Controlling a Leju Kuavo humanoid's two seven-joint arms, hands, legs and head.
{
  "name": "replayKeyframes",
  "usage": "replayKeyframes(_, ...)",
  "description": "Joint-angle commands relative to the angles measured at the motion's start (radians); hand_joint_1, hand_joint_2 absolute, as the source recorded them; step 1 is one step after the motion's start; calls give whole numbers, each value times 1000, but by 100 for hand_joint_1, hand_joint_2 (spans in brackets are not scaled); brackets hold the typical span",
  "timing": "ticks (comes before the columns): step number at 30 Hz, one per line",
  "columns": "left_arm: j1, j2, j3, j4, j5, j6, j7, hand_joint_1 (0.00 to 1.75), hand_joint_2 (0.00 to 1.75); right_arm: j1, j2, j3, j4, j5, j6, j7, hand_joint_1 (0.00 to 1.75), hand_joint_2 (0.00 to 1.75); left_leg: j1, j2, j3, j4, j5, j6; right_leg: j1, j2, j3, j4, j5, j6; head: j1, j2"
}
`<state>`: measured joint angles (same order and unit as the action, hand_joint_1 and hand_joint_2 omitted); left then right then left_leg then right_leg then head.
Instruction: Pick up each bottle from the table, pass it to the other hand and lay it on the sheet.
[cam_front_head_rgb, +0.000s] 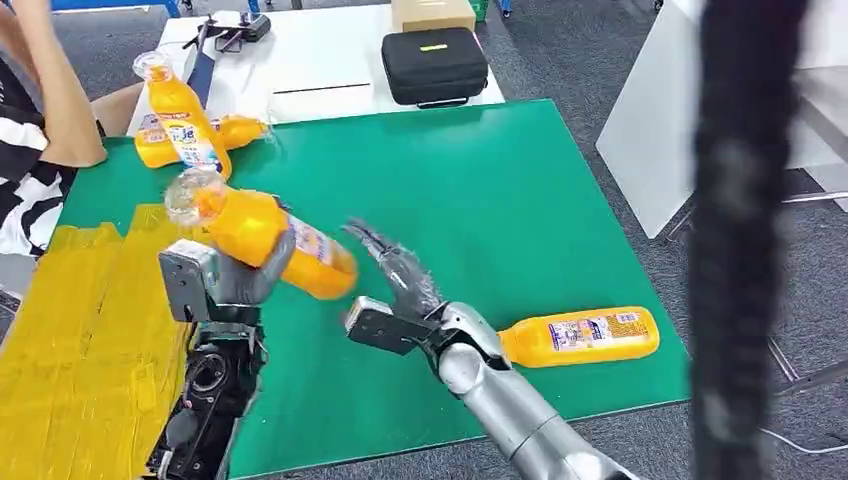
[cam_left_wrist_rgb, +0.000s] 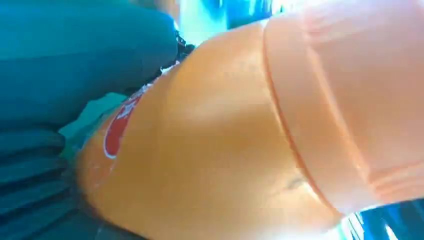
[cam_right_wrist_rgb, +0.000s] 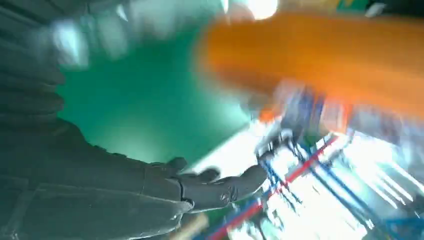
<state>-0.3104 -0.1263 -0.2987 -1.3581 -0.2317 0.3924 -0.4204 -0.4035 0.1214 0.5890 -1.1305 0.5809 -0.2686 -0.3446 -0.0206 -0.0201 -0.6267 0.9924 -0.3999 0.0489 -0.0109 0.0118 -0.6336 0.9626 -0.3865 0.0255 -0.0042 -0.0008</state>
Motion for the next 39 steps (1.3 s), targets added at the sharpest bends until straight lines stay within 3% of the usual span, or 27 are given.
replayKeyframes(1,-77,45,79,118,-382,224,56,175,175,43,-146,-27,-281,-157,142,62,0,175,2,-2,8,1,-4,-4,2,-4,9,0,-4,-1,0,0)
replayKeyframes(7,-117,50,164,243,-825,306,193,175,175,85,-212,-74,-372,-264,196,74,0,175,1,-2,6,0,-2,-3,1,-3,7,0,-2,-1,0,0)
replayKeyframes(14,-121,45,174,251,-824,306,180,175,175,90,-214,-78,-379,-268,200,75,0,175,1,1,5,0,-2,-3,1,-1,5,0,-2,-1,-1,0)
replayKeyframes(15,-121,45,174,251,-824,306,180,175,175,90,-214,-78,-379,-268,200,75,0,175,2,3,11,3,-7,-6,3,-1,12,2,-6,-2,0,0)
replayKeyframes(16,-121,45,174,251,-824,306,180,175,175,90,-214,-78,-379,-268,200,75,0,175,1,0,5,1,-2,-4,1,-3,6,0,-3,-1,-1,0)
replayKeyframes(20,-121,45,174,251,-824,306,180,175,175,90,-214,-78,-379,-268,200,75,0,175,1,1,5,0,-2,-3,1,-1,5,-1,-2,-1,-1,0)
replayKeyframes(23,-146,65,201,307,-1169,306,339,175,175,91,-226,-100,-400,-229,166,101,0,175,1,1,5,0,-2,-3,1,-1,5,0,-2,-1,-1,0)
replayKeyframes(24,-170,91,181,368,-1284,304,397,175,175,99,-231,-119,-415,-200,162,122,0,175,1,2,8,1,-4,-4,2,-1,8,0,-3,-1,0,0)
replayKeyframes(25,-206,216,24,415,-1339,268,557,175,175,111,-236,-144,-433,-157,158,138,0,175,1,1,7,1,-3,-4,2,-2,8,0,-3,-1,0,0)
replayKeyframes(26,-262,307,-265,464,-1339,208,742,175,175,121,-235,-166,-447,-132,167,144,0,175,0,0,4,0,-1,-2,0,-2,4,-1,-1,-1,-1,0)
replayKeyframes(27,-283,296,-313,556,-1339,94,705,175,175,124,-241,-186,-454,-109,185,138,0,175,1,-2,7,1,-2,-4,2,-5,8,1,-3,-1,0,0)
replayKeyframes(29,-322,278,-384,699,-1339,22,689,175,175,159,-247,-218,-489,-55,218,121,0,175,1,-7,5,0,0,-3,1,-9,7,0,-3,-1,0,0)
replayKeyframes(30,-323,250,-336,767,-1339,7,632,175,175,193,-248,-239,-517,-22,211,113,0,175,1,-7,8,0,-1,-4,1,-10,9,0,-4,-1,0,0)
replayKeyframes(32,-336,236,-352,843,-1339,-31,612,175,175,238,-253,-257,-552,7,212,111,0,175,0,0,7,-1,-1,-3,0,-3,6,-2,-2,-1,-2,0)
replayKeyframes(34,-350,224,-358,915,-1339,-97,579,175,175,264,-253,-269,-573,45,202,115,0,175,1,-4,8,-1,-2,-3,1,-6,9,-1,-3,-1,0,0)
replayKeyframes(39,-356,212,-311,1014,-1339,-144,529,175,175,287,-253,-293,-612,94,210,144,0,175,1,5,11,1,-5,-4,2,1,11,1,-5,-1,-1,0)
